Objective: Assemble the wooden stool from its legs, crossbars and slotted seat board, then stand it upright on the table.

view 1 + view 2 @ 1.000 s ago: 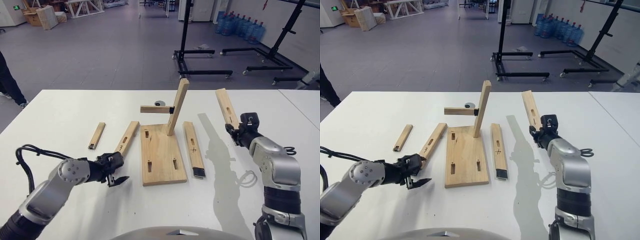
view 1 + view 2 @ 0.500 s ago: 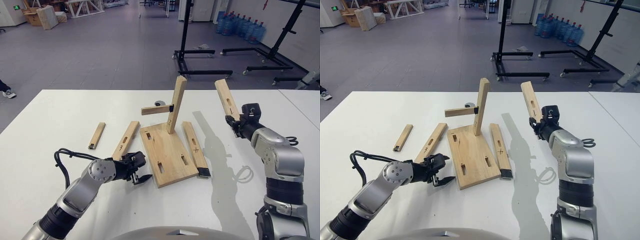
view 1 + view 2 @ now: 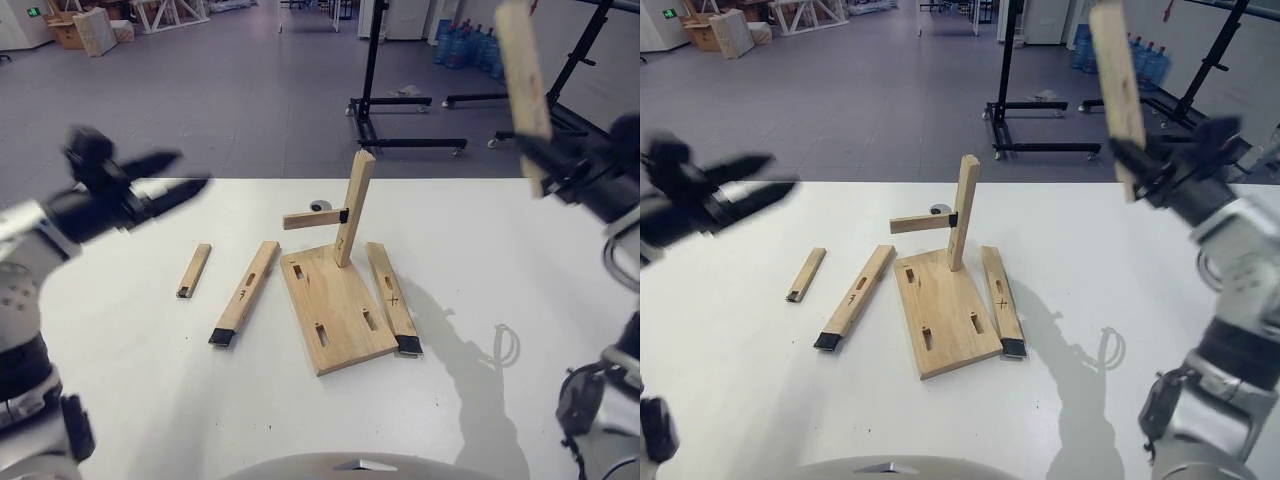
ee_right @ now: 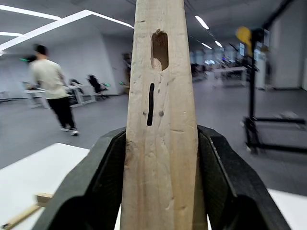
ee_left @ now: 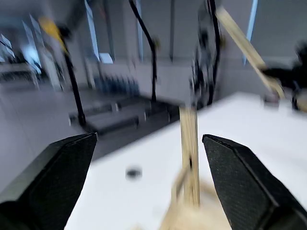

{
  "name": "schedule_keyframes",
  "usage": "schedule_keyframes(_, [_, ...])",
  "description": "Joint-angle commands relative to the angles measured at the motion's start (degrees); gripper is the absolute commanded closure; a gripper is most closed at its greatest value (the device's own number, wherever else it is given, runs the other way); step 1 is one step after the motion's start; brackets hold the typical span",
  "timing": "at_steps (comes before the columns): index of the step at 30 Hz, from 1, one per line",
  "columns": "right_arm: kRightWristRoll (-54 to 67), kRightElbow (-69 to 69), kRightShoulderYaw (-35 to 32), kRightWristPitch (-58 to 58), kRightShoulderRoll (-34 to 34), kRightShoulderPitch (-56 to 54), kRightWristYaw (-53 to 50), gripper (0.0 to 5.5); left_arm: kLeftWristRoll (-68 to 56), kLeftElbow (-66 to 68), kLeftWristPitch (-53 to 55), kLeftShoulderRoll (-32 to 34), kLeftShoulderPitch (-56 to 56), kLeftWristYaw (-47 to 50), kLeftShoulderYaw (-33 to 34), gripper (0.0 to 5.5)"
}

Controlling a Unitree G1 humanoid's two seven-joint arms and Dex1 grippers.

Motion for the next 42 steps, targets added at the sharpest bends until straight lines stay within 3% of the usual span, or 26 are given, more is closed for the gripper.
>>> schedule_keyframes(1, [17.67, -1.83, 8.49, 9.81, 7.57, -10.47, 3.09, 3.5, -13.74, 0.93, 4.66, -13.12, -7.34, 8.25, -5.29, 1.48])
schedule_keyframes(4, [27.45, -1.37, 14.19, 13.85, 16.15, -10.82, -0.41, 3.5, -22.66, 2.73, 5.69, -21.53, -8.58, 14.91, -8.9, 1.48])
schedule_keyframes(7, [30.6, 0.36, 16.61, 14.94, 19.22, -9.21, -3.27, 3.5, -33.03, 1.14, 4.49, -25.61, -7.54, 20.46, -10.06, 1.48])
schedule_keyframes(14, [32.97, -1.29, 19.56, 13.75, 19.73, -5.13, -7.45, 3.5, -47.45, 1.73, 1.71, -22.69, -4.98, 30.16, -10.89, 1.48])
schedule_keyframes(18, [32.78, -3.08, 22.17, 12.52, 20.49, -2.3, -7.62, 3.5, -52.83, 5.73, 0.74, -21.55, -6.76, 35.24, -14.59, 1.48])
schedule_keyframes(31, [34.37, -5.49, 25.27, 10.96, 19.26, 1.42, -7.46, 3.5, -62.99, 8.2, -3.57, -17.72, -9.58, 40.26, -18.53, 1.48])
schedule_keyframes(42, [33.89, -5.93, 26.77, 9.52, 19.26, 2.07, -7.32, 3.5, -64.31, 10.5, -4.65, -17.01, -10.48, 40.65, -21.19, 1.48])
